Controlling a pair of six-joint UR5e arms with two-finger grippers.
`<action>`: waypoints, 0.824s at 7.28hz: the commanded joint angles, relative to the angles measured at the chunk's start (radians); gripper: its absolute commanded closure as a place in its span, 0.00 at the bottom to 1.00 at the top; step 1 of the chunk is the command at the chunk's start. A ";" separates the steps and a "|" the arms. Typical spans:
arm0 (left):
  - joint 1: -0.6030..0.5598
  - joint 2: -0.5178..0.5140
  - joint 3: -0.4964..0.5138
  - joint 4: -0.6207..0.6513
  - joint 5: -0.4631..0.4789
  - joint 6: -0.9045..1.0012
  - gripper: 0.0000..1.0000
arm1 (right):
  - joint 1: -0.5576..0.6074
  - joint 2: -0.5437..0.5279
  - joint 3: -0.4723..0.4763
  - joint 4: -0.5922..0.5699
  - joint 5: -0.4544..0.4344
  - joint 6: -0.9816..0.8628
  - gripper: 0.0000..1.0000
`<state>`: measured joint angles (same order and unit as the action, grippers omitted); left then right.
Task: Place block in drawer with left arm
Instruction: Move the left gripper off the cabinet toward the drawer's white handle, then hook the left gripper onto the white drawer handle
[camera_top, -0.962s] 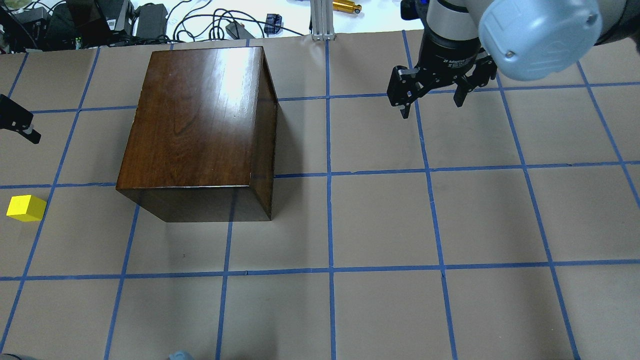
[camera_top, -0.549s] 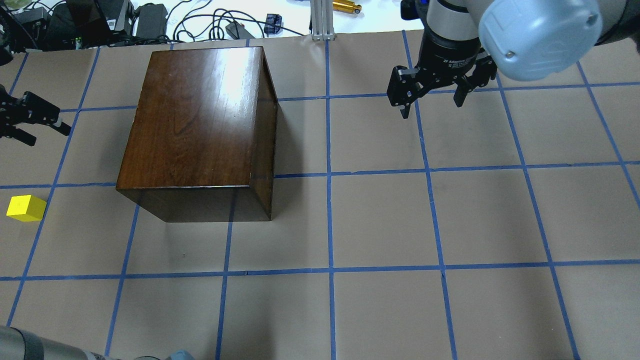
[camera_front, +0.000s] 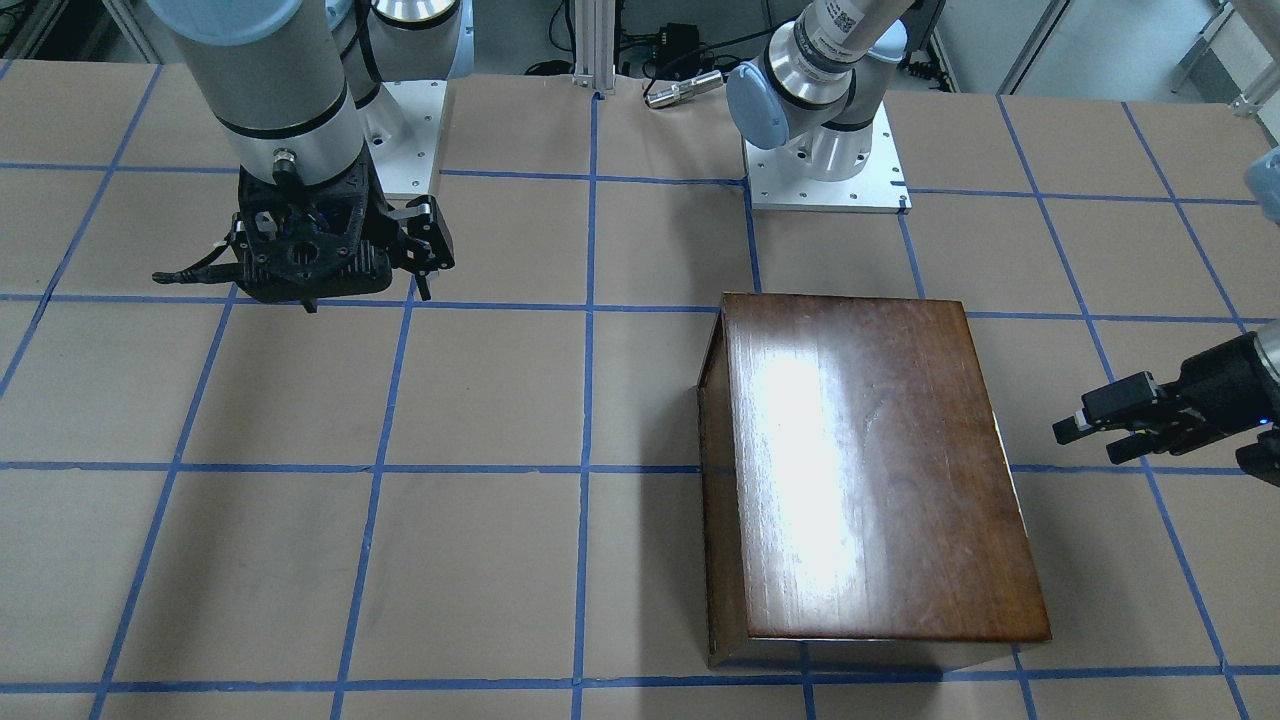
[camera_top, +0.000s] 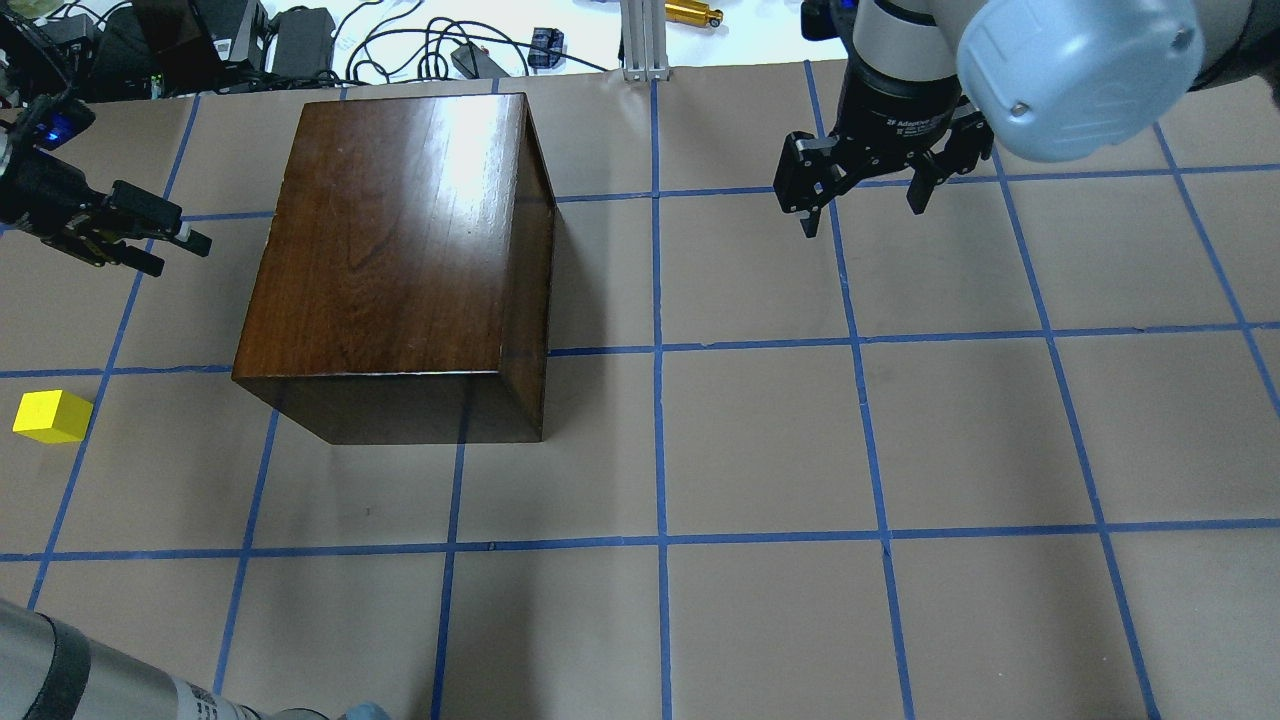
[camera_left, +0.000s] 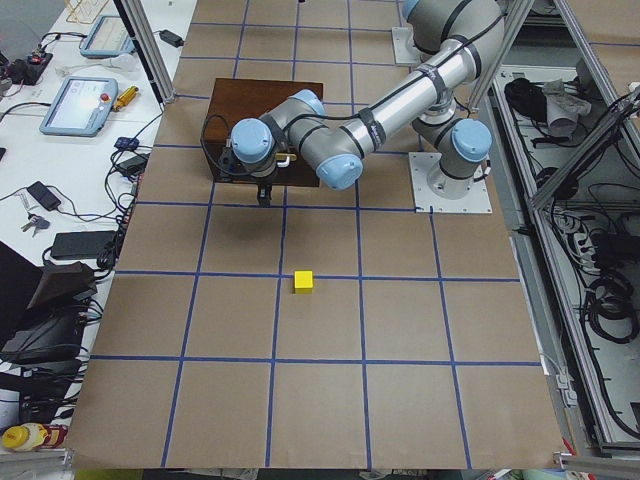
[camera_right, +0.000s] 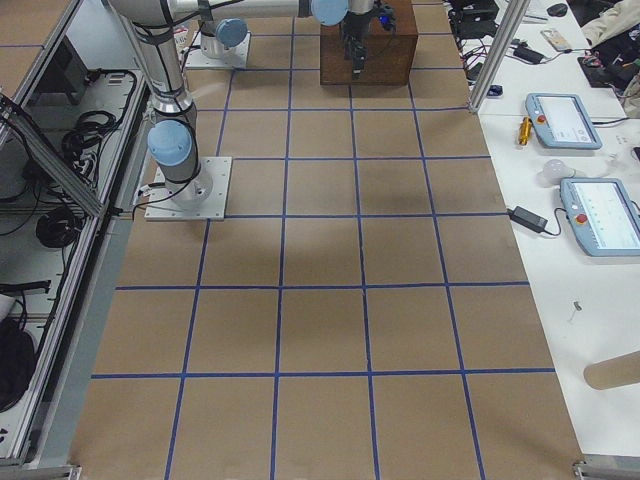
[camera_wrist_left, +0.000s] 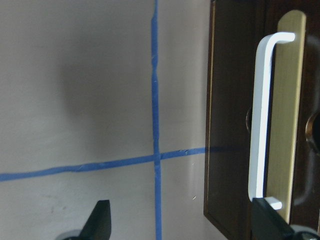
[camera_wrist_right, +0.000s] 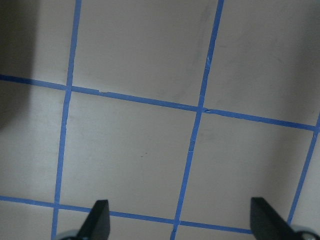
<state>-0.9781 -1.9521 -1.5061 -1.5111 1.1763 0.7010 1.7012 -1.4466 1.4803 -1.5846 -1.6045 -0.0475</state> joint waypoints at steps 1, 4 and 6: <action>-0.057 -0.024 0.001 0.003 -0.011 0.005 0.00 | 0.000 0.000 0.000 0.000 0.000 0.000 0.00; -0.059 -0.074 0.000 0.032 -0.011 0.015 0.00 | 0.000 0.000 0.000 0.000 0.000 0.000 0.00; -0.062 -0.108 -0.006 0.046 -0.011 0.018 0.00 | 0.000 0.000 0.000 0.000 0.000 0.001 0.00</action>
<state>-1.0388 -2.0376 -1.5092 -1.4728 1.1659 0.7170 1.7012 -1.4465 1.4803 -1.5846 -1.6045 -0.0465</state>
